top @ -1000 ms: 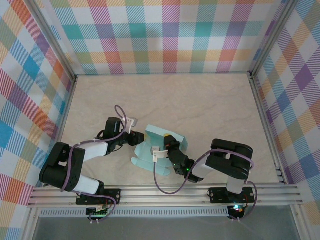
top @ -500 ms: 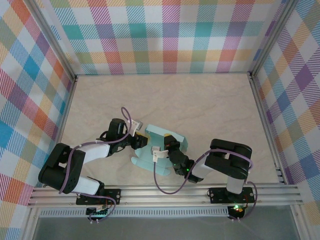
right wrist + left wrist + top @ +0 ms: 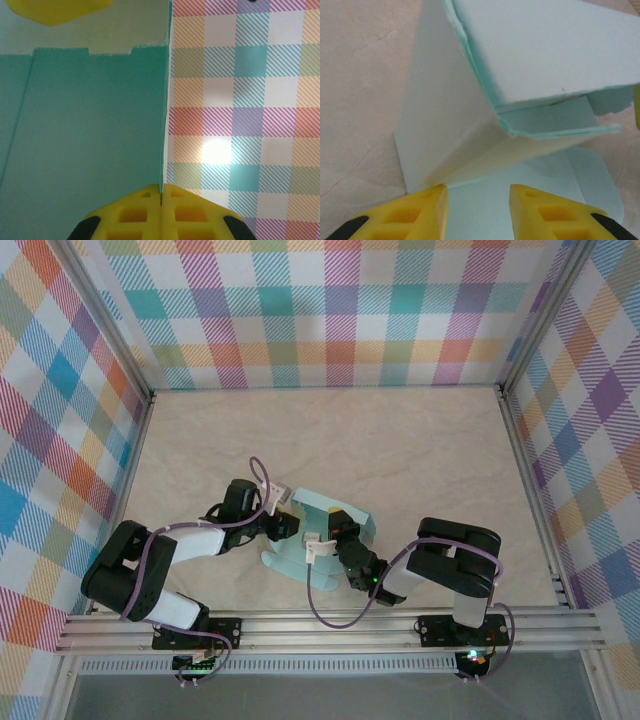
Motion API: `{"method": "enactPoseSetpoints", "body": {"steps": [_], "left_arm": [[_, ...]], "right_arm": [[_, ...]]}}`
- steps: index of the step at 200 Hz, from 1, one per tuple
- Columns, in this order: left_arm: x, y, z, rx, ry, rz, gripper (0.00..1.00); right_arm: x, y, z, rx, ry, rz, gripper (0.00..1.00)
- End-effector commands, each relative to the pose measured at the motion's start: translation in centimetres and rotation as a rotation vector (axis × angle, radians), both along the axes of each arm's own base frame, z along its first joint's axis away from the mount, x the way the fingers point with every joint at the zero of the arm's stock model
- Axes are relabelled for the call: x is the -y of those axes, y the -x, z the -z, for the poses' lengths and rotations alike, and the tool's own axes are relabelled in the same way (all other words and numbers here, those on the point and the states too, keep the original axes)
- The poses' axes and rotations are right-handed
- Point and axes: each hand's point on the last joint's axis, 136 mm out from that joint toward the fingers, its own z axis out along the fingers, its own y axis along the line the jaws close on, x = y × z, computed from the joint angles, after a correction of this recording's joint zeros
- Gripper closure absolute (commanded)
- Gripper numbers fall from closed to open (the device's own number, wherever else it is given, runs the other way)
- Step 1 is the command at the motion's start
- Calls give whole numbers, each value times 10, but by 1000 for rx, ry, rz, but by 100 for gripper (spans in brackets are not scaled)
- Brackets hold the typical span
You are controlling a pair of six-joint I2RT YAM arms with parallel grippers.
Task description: Fold the paper box
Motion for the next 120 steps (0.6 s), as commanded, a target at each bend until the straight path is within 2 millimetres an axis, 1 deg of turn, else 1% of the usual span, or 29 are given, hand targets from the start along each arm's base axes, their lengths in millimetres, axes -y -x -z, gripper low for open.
{"method": "enactPoseSetpoints", "body": {"steps": [1,33,59,66,79,102,120], "left_arm": [[4,-16,-15,92,16,-47,62],[1,-25,-17,118,9,-99,63],[5,-28,-20,121,19,-90,66],[7,-27,-20,121,23,-81,69],[11,-26,-21,119,30,-67,71],[16,-24,-20,122,27,-44,70],[15,-27,-20,134,19,-56,66]], "right_arm": [[-4,3,12,-24,34,-24,100],[-5,5,12,-24,31,-29,100],[-7,6,13,-28,32,-34,100],[-7,6,13,-29,33,-33,100],[-6,6,14,-31,34,-30,100],[-4,7,13,-33,33,-26,100],[-3,7,12,-36,30,-23,100]]}}
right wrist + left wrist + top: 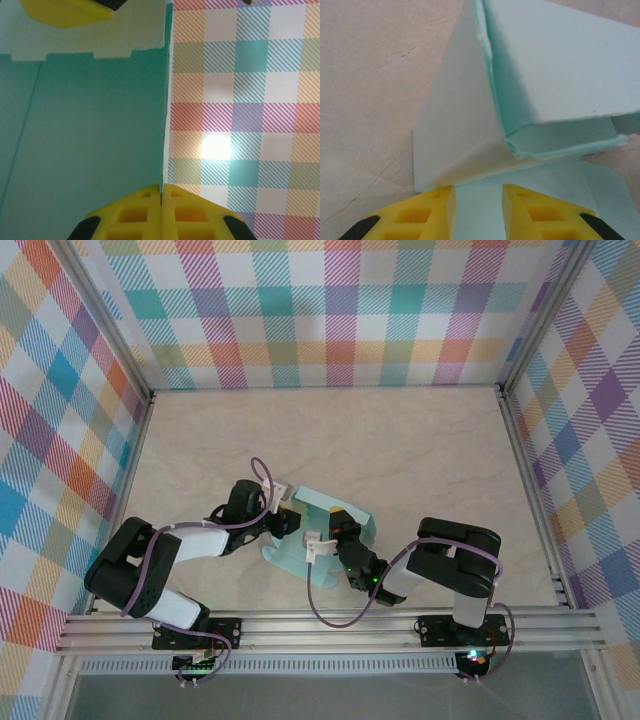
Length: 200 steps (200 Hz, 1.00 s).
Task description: Fold the paper box
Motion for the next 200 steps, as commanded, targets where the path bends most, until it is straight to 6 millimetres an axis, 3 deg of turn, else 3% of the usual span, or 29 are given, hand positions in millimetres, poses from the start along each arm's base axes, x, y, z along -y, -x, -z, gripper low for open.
{"method": "enactPoseSetpoints", "body": {"steps": [1,36,108,161,200], "left_arm": [[12,-16,-22,100,34,11,66],[12,-24,-22,119,25,-13,61],[27,-22,-35,133,75,57,64],[28,-13,-38,138,50,94,79],[26,-15,-39,142,49,77,79]], "right_arm": [[-7,7,12,-36,26,-42,100],[-5,8,10,-39,18,-42,100],[-4,10,14,-80,5,-37,100],[0,10,20,-116,-3,-22,100],[0,12,10,-167,-31,-14,100]]}}
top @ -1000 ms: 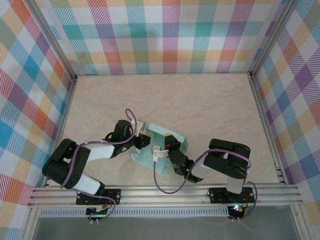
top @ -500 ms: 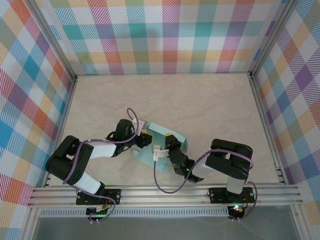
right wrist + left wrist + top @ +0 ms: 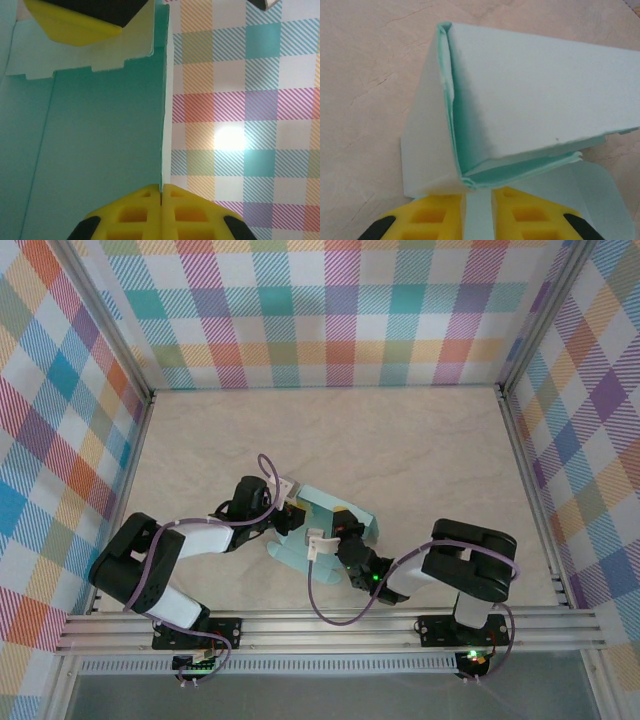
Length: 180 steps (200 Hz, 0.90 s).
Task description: Fold the paper box
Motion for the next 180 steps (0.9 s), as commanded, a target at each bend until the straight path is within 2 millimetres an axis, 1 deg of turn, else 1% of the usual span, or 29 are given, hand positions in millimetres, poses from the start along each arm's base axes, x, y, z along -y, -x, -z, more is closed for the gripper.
{"method": "enactPoseSetpoints", "body": {"steps": [1,28,50,72,84,112,144,161,180], "left_arm": [[11,-9,-29,101,42,26,79],[10,-13,-28,107,42,9,76],[10,-15,-25,104,45,1,76],[12,-16,-27,106,57,0,75],[11,-17,-28,110,60,-9,71],[11,-18,-27,111,53,-15,71],[11,-20,-28,112,58,-19,72],[16,-17,-30,141,52,3,71],[20,-13,-28,236,-19,19,69]], "right_arm": [[-7,11,13,-102,19,-49,100],[-3,16,16,-184,21,-50,100],[-2,16,17,-160,44,-59,100],[-3,15,16,-157,39,-56,100],[-4,12,11,-152,24,-50,100],[-3,6,1,-148,3,-37,100],[-2,5,2,-152,19,-35,100],[-2,5,3,-160,12,-30,100],[-2,5,5,-175,4,-25,100]]}}
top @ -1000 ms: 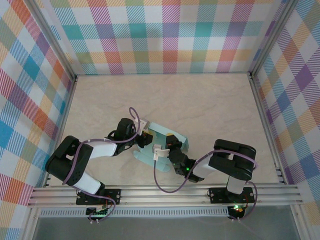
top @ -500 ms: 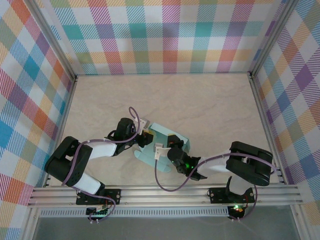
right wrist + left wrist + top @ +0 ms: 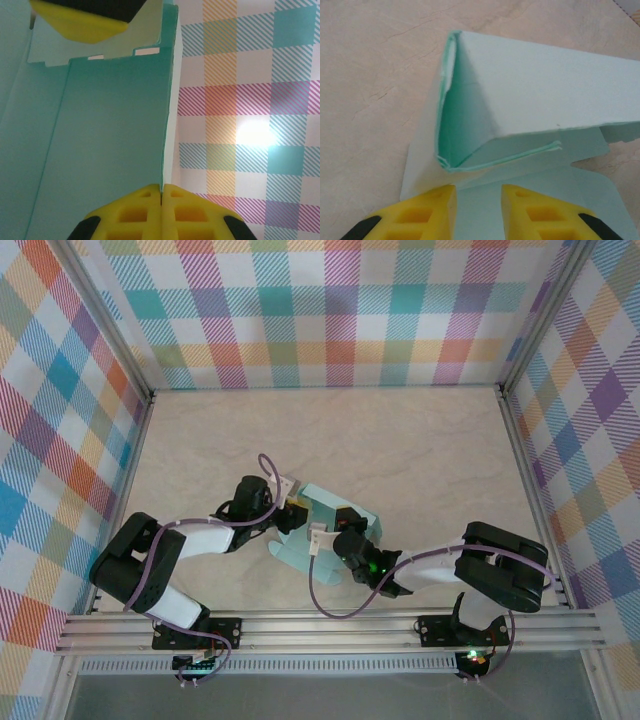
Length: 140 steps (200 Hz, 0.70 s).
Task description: Fold the paper box
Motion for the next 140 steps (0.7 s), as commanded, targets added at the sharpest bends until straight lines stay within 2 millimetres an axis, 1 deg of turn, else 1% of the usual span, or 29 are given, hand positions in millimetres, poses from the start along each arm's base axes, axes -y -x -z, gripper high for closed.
{"method": "enactPoseSetpoints", "body": {"steps": [1,19,23,52,67,86,97,114,140], "left_arm": [[14,-9,-23,194,-25,19,69],[12,-12,-23,235,-47,9,66],[11,-12,-22,242,-53,4,65],[5,-16,-14,258,-95,0,66],[10,-14,-14,256,-76,36,67],[21,-7,-15,235,-29,120,67],[23,-4,-15,217,-5,157,66],[21,-3,-12,192,-5,182,66],[9,-4,-13,191,-23,181,64]], "right_arm": [[-8,6,8,-59,-1,-42,100],[-9,7,8,-67,-17,-43,100],[-6,8,12,-80,7,-42,100],[-3,9,13,-90,5,-37,100],[0,9,14,-101,5,-29,100],[3,8,14,-106,4,-24,100],[6,7,14,-106,7,-16,100],[10,6,14,-111,3,-6,100],[16,7,17,-121,0,7,100]]}}
